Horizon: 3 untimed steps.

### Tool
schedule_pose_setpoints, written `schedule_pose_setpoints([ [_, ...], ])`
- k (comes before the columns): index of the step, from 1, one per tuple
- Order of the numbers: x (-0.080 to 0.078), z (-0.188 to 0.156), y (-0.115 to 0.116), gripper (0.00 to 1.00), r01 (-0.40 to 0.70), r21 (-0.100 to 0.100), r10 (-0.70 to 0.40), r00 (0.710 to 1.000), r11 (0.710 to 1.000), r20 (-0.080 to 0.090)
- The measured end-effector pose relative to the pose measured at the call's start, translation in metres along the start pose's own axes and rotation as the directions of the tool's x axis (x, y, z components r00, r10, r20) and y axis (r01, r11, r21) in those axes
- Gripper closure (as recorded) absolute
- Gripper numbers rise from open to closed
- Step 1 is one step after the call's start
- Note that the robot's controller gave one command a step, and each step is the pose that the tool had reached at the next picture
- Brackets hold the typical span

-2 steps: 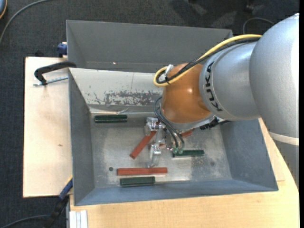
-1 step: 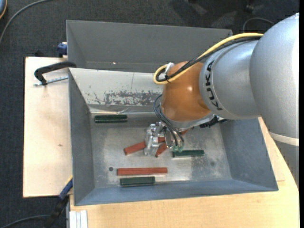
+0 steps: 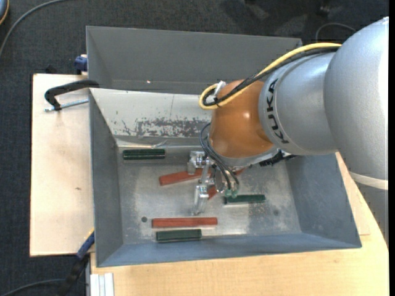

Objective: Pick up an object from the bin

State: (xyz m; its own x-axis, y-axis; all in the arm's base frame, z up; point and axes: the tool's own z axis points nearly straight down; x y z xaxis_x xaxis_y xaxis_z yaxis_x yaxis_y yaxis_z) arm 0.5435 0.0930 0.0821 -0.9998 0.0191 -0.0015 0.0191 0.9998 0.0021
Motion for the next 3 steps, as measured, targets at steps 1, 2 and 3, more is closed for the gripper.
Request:
schedule_pose_setpoints([
  [1, -0.049, 0.011, -0.015, 0.0, 0.009, 0.0, -0.009, 1.0, 1.0, 0.01],
  [2, -0.047, 0.011, -0.014, 1.0, 0.009, 0.0, -0.009, 1.0, 1.0, 0.004],
  [3, -0.036, -0.109, -0.037, 1.0, 0.046, 0.001, -0.046, 0.999, 0.999, 0.012],
])
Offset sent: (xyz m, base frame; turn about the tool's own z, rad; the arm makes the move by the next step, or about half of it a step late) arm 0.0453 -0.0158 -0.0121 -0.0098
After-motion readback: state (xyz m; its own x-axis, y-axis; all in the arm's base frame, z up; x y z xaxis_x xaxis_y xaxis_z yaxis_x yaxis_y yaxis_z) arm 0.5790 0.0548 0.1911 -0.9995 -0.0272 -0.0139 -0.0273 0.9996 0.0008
